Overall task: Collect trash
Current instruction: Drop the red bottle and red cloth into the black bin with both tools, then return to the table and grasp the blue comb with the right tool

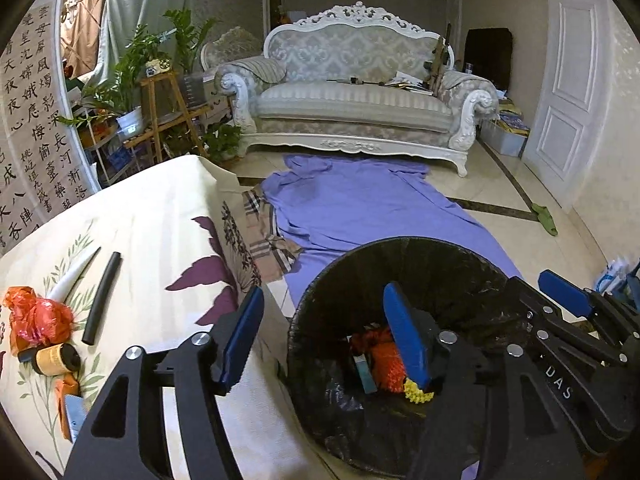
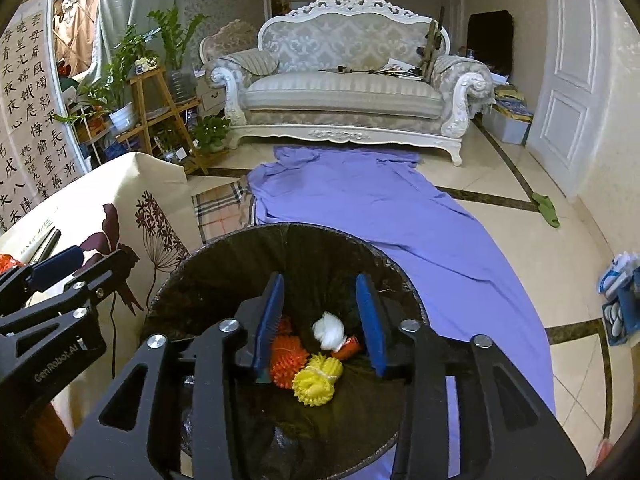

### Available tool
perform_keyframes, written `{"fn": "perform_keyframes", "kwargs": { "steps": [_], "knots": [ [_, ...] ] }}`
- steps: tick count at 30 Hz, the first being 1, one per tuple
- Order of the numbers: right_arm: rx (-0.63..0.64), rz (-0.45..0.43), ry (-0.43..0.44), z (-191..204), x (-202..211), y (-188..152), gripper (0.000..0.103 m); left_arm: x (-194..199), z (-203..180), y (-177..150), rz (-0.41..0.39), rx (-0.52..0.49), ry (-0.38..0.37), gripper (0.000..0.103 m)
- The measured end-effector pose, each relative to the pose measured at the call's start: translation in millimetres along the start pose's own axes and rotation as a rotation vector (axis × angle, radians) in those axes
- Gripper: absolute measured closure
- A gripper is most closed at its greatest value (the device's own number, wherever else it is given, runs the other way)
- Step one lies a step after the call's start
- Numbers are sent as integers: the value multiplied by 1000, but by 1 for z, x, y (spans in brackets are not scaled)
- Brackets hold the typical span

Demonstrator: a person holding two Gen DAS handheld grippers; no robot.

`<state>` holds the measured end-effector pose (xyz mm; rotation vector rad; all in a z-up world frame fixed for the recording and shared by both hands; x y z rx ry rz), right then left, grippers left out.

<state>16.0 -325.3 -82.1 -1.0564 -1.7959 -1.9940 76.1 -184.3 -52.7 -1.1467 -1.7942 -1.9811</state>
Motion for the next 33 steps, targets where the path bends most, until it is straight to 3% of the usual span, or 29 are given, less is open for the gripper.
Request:
{"fn": "perform_keyframes", "kwargs": {
  "steps": [12,33],
  "knots": [
    [37,-10,69,39,20,2,61,36,45,-4,-29,66,71,40],
    [246,-4,288,184,57,-13,60,99,188,-51,-52,252,319,40]
  ]
}}
Point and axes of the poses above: each gripper's, at about its wrist camera, not at the fingertips, and x roughly against the way its jaws point, z to its left, y to its top, the point moved 3 cm from there along -x, roughly the way its jaws point, and after that the axes turned 5 degrees about x, right-handed, at the moved point
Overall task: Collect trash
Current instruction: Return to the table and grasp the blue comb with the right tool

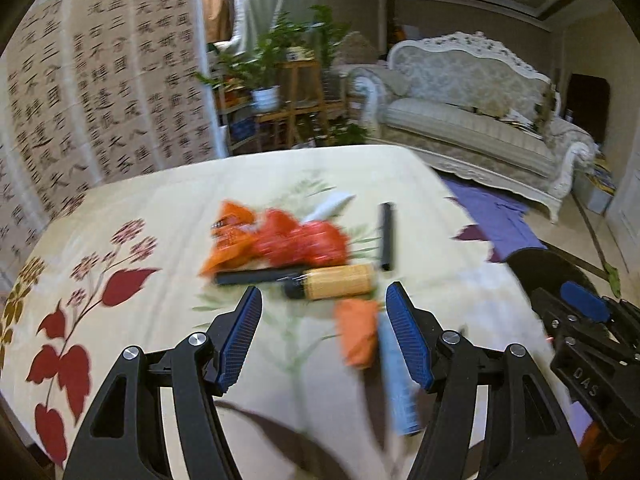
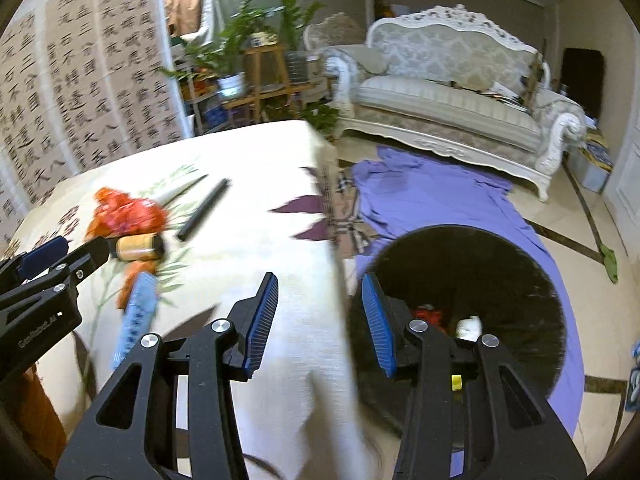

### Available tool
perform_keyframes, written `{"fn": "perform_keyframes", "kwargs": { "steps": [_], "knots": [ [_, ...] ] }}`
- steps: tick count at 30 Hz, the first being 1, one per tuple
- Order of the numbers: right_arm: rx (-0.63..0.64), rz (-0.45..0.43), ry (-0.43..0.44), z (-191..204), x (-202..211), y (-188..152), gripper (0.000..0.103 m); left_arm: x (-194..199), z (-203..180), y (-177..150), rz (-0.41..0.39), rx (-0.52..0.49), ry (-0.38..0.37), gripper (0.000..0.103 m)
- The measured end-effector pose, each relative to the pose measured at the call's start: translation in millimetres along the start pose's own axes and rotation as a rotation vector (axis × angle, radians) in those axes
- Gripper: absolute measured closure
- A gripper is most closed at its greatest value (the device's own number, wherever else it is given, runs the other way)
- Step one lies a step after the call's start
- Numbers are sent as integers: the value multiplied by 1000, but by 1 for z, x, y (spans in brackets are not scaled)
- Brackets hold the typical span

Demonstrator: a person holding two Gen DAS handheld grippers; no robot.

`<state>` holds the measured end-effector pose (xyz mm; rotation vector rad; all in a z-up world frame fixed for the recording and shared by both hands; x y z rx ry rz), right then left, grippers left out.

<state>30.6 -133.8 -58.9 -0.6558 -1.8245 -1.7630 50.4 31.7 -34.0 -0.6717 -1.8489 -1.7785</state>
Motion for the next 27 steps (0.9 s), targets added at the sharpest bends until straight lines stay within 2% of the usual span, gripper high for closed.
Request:
{"fn": "perform_keyframes", "kwargs": {
  "steps": [6,13,18,20,21,24,27],
  "knots": [
    [77,14,74,49,-1,1,60,0,44,-7,9,51,53,40],
    [179,44,148,101,-4,-3,60,-1,78,-15,15,96,100,40],
    [240,97,146,119,-14,-10,60,-2,89,-19,25,120,106,40],
    [246,126,139,120,-20,-13,66,-3,90,-20,29,124,100,40],
    [246,135,135,118,-22,-14,74,-3,89,-20,31,123,96,40],
    [240,134,117,111,-24,-13,85,-4,83,-21,35,113,84,40],
    [225,133,89,100,-27,-11,88,-7,74,-21,45,102,61,40]
  ]
}}
Point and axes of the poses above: each gripper's, at about its wrist camera, not at the fingertips, and x roughly against the way its jaws point, z to its left, y to its top, the point moved 3 cm from there along -x, roughly the way its jaws point, and after that the axes turned 5 degrees about x, right-handed, at the moved point
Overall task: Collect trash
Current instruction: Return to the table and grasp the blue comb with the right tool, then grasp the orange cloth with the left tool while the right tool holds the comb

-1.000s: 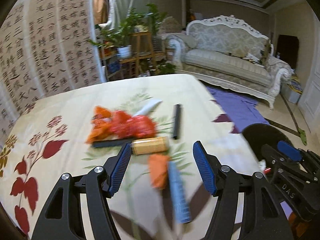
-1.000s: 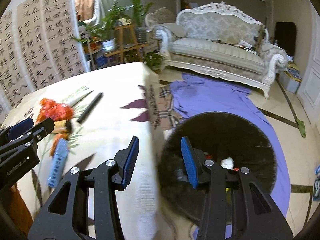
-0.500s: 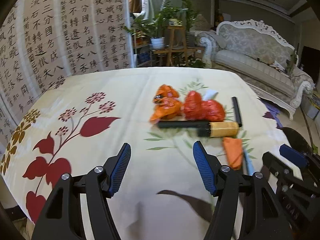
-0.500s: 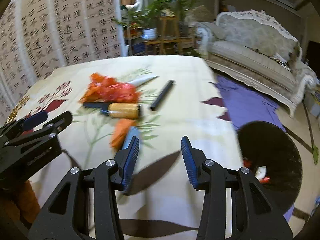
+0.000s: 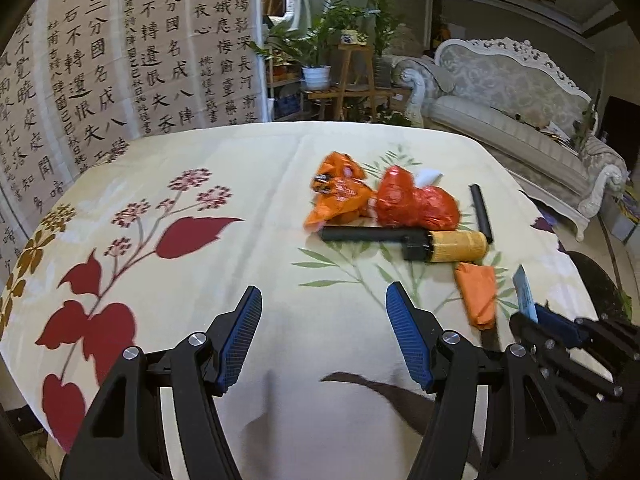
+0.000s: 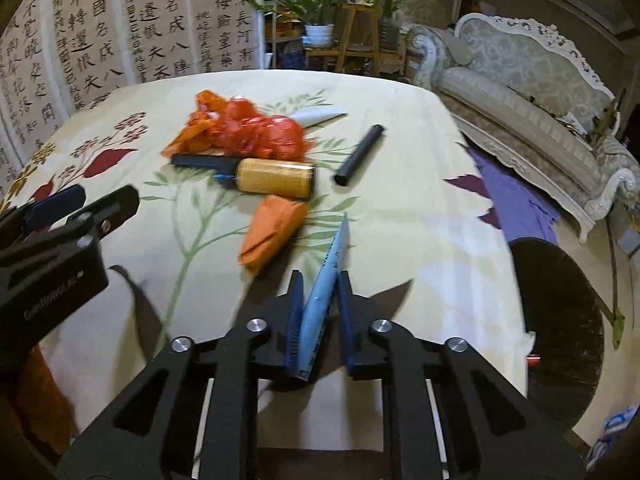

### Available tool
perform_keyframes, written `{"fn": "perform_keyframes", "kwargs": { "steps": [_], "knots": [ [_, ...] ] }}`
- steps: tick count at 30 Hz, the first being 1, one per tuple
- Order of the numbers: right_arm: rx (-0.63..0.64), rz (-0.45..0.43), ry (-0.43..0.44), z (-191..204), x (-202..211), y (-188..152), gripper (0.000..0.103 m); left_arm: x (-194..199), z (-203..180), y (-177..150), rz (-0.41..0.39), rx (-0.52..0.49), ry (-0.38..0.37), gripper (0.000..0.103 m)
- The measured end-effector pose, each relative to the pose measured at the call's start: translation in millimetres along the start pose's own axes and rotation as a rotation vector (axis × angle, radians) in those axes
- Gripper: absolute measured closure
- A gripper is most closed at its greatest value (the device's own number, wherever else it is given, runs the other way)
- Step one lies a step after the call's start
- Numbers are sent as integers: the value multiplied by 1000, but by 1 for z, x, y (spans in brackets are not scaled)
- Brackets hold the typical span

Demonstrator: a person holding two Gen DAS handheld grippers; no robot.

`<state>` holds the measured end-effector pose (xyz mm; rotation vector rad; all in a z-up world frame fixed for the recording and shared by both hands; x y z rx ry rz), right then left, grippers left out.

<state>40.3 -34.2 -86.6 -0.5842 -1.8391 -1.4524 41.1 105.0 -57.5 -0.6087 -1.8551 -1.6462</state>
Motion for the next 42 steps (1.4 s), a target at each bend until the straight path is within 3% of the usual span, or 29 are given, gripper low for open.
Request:
{"fn": "perform_keyframes", "kwargs": {
  "steps": [3,14,24,26,28,31,42],
  "knots": [
    [-24,3,-22,-15,-2,-1,93,-2,-13,-1,8,-17,-25,40],
    [-100,0,-60,-64,-6,-5,94,-10,-64,1,30,-85,-104,36],
    [-120,-14,-40,-73,-8,-7,94,-27,-89,1,83,-152,-101,36],
    [-123,-16,-35,-74,-7,-8,94,-29,-90,-1,97,-156,-110,45],
    [-126,-18,-30,-74,-7,-9,94,-31,-90,-3,118,-159,-119,62],
    [-126,-19,-30,-74,-7,-9,94,-32,-90,-6,129,-161,-130,75],
    [-136,-36,-38,-75,-1,-8,95,-14,-86,-12,75,-154,-155,76]
  ]
}}
Point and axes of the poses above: each gripper's, at about its wrist camera, not at the fingertips, and x roughly against the way its jaws point, z to its left, y to its top, the point moved 3 cm from there along -x, roughly the way its jaws point, and after that the axes turned 5 degrees about x, right-handed, at the moved point
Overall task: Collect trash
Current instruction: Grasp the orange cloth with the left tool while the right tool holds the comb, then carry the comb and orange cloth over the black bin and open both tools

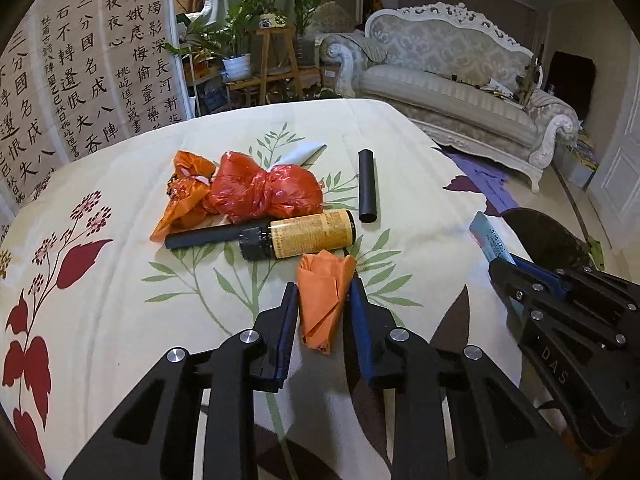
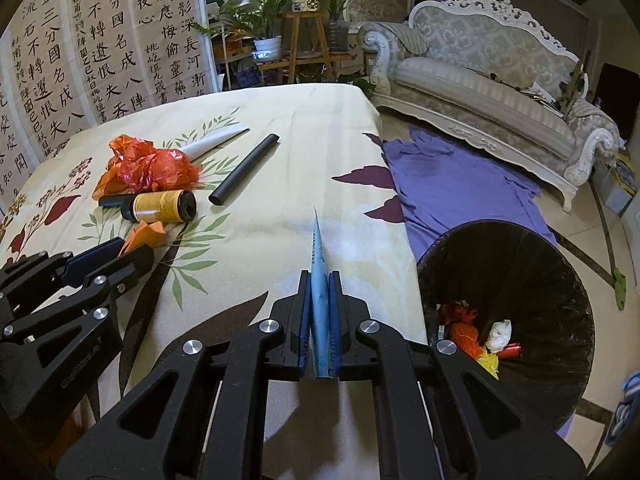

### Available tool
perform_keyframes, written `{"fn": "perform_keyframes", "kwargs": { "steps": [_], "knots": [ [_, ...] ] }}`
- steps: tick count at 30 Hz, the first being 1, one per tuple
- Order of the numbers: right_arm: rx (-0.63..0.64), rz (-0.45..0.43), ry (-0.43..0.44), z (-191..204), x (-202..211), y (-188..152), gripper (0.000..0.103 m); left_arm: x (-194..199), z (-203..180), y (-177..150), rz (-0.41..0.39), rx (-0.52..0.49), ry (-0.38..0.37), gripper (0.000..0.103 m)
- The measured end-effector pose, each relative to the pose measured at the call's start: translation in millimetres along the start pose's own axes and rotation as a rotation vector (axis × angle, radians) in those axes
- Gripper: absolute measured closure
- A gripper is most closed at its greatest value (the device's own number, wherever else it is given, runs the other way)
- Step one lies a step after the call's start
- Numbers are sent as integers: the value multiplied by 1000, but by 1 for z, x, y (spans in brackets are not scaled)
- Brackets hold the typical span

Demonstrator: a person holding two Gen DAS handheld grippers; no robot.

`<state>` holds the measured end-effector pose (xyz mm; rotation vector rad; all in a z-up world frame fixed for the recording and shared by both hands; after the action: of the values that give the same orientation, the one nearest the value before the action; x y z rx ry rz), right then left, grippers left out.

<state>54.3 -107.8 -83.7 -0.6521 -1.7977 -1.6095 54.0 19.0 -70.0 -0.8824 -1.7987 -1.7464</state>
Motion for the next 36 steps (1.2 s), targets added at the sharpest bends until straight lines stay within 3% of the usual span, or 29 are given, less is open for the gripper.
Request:
{"fn": "perform_keyframes", "kwargs": {
  "steps": [8,16,31,36],
  "knots": [
    [-12,-24,-18,-3,16,-4,95,17,3,-3,-28,17,-20,76],
    [-48,-53,-78,-26,36,-10,95,33,-17,-1,-68,-10,-76,76],
    [-202,-97,-264,-123,69,-27,95,34,-124,22,-131,-127,-219,76],
    [-234,-108,-294,-146,69,-30,95,22,-157,25,-134,-179,-224,76]
  ]
}}
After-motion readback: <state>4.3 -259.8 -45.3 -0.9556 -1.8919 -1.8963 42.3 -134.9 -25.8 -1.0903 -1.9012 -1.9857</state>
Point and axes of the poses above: each gripper's, at about its wrist camera, not at the fingertips, and x roughly against the way its jaws point, z to its left, y to its top, the point moved 3 cm from there along -x, roughly the way its jaws point, and after that the axes turned 5 degrees about x, right-handed, at the moved point
